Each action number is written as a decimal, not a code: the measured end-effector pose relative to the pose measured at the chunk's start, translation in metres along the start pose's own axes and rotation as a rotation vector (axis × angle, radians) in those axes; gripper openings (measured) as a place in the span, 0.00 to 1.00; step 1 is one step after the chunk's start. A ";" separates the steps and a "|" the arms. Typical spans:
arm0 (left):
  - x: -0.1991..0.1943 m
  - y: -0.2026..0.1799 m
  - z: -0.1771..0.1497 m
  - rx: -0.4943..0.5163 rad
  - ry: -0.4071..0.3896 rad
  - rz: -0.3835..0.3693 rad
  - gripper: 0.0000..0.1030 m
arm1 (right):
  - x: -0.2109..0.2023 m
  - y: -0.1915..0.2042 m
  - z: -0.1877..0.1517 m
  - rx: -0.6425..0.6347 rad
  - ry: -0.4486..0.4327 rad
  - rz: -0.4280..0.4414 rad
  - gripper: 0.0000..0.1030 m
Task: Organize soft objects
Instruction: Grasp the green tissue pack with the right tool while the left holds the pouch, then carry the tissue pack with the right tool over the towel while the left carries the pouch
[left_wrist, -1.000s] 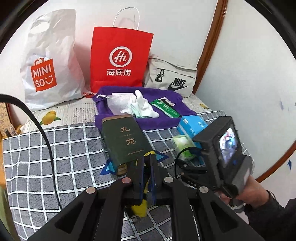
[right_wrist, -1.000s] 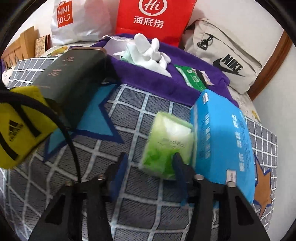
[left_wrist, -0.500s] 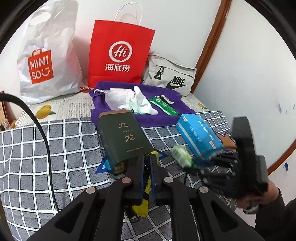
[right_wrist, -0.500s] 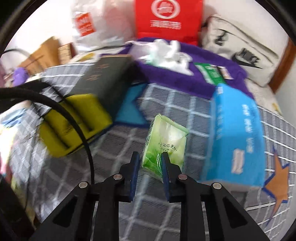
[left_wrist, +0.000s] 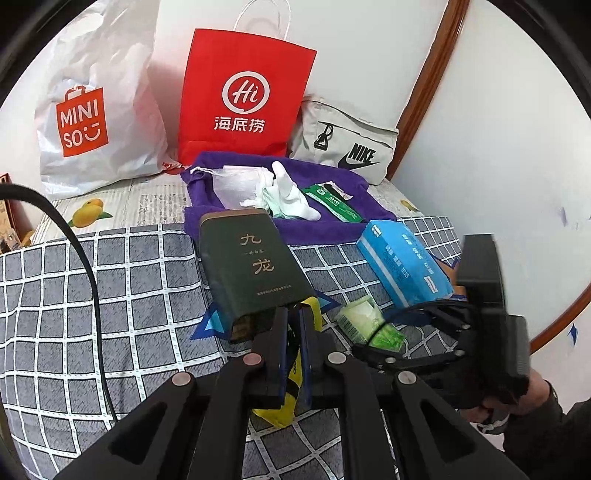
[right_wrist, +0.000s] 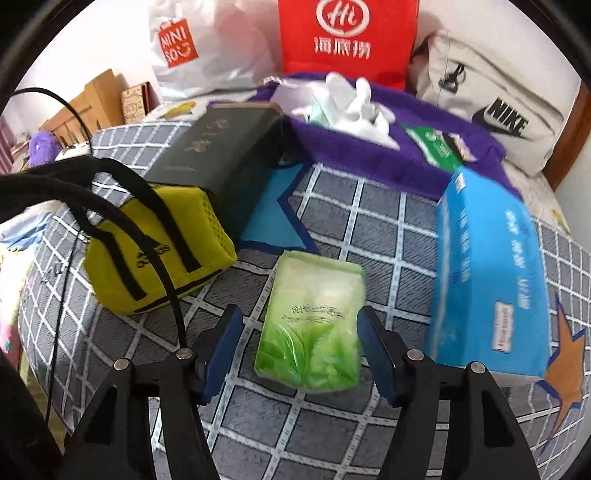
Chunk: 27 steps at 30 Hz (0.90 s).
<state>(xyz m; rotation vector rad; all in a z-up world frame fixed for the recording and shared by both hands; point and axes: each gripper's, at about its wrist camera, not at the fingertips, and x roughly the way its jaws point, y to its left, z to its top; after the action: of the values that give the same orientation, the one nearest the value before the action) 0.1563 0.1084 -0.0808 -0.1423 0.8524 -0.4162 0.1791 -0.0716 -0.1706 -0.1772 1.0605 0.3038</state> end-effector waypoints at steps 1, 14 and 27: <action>0.000 0.000 0.000 -0.002 0.001 0.001 0.06 | 0.004 0.001 0.001 0.000 0.005 -0.018 0.62; -0.004 0.000 -0.002 -0.031 0.004 0.010 0.06 | -0.012 -0.011 0.001 0.014 -0.023 0.012 0.29; -0.020 -0.016 0.010 -0.017 -0.028 0.013 0.06 | -0.054 -0.020 0.003 0.008 -0.110 0.056 0.25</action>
<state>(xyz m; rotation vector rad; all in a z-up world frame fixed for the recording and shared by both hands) 0.1469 0.1021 -0.0557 -0.1577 0.8295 -0.3936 0.1643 -0.0981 -0.1219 -0.1223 0.9591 0.3554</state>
